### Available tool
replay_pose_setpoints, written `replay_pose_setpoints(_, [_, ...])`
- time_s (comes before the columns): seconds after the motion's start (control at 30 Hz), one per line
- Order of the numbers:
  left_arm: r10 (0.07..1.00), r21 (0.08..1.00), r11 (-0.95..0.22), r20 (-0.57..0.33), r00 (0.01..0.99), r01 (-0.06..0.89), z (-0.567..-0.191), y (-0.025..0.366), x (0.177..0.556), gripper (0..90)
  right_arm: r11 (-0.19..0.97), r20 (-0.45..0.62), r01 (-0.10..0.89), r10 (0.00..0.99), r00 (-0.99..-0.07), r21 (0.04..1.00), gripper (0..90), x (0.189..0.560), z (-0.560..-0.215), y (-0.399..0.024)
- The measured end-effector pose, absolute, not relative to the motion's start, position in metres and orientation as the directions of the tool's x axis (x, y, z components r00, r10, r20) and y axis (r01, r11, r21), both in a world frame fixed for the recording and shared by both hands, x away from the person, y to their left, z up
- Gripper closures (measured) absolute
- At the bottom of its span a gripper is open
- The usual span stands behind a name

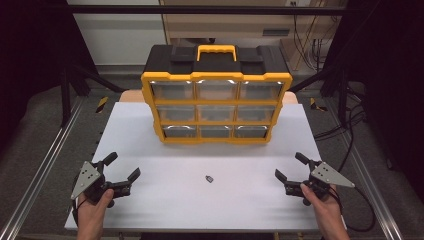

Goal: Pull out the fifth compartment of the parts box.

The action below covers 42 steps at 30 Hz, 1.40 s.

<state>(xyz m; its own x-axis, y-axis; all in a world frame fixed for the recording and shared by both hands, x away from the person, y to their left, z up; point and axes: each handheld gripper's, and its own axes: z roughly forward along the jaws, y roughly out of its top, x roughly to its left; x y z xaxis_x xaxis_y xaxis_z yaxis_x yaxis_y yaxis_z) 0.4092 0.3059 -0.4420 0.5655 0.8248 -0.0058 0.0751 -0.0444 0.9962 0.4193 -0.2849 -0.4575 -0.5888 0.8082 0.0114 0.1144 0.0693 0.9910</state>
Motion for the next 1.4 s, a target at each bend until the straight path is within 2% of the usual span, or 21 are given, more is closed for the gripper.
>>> replay_pose_setpoints(0.3, [0.822, 0.996, -0.035, -0.017, 0.569, 0.08, -0.443, 0.305, 0.41, 1.1, 0.101, 0.019, 0.178, 0.822, -0.57, 0.979, 2.8, 0.418, -0.457, -0.279])
replay_pose_setpoints(0.7, [0.828, 0.996, -0.043, -0.005, 0.561, 0.074, -0.444, 0.302, 0.414, 1.0, 0.1, 0.029, 0.207, 0.839, -0.544, 0.973, 5.3, 0.419, -0.453, -0.266])
replay_pose_setpoints(0.83, [0.83, 0.997, -0.038, -0.005, 0.558, 0.066, -0.444, 0.302, 0.42, 1.1, 0.137, -0.005, 0.202, 0.838, -0.546, 0.97, 5.7, 0.422, -0.451, -0.256])
replay_pose_setpoints(1.0, [0.825, 0.996, -0.076, 0.032, 0.564, 0.055, -0.445, 0.295, 0.428, 1.2, 0.175, -0.031, 0.206, 0.828, -0.56, 0.963, 5.3, 0.431, -0.448, -0.24])
replay_pose_setpoints(1.1, [0.826, 0.996, -0.052, 0.004, 0.564, 0.069, -0.446, 0.295, 0.429, 1.2, 0.197, -0.044, 0.218, 0.829, -0.557, 0.956, 5.3, 0.438, -0.444, -0.232])
replay_pose_setpoints(1.3, [0.832, 0.995, -0.058, 0.006, 0.555, 0.077, -0.448, 0.299, 0.426, 1.1, 0.182, -0.004, 0.258, 0.824, -0.567, 0.949, 5.0, 0.447, -0.434, -0.22])
replay_pose_setpoints(1.4, [0.831, 0.994, -0.064, 0.007, 0.557, 0.084, -0.449, 0.298, 0.426, 1.1, 0.203, -0.023, 0.257, 0.823, -0.567, 0.945, 5.3, 0.449, -0.43, -0.213])
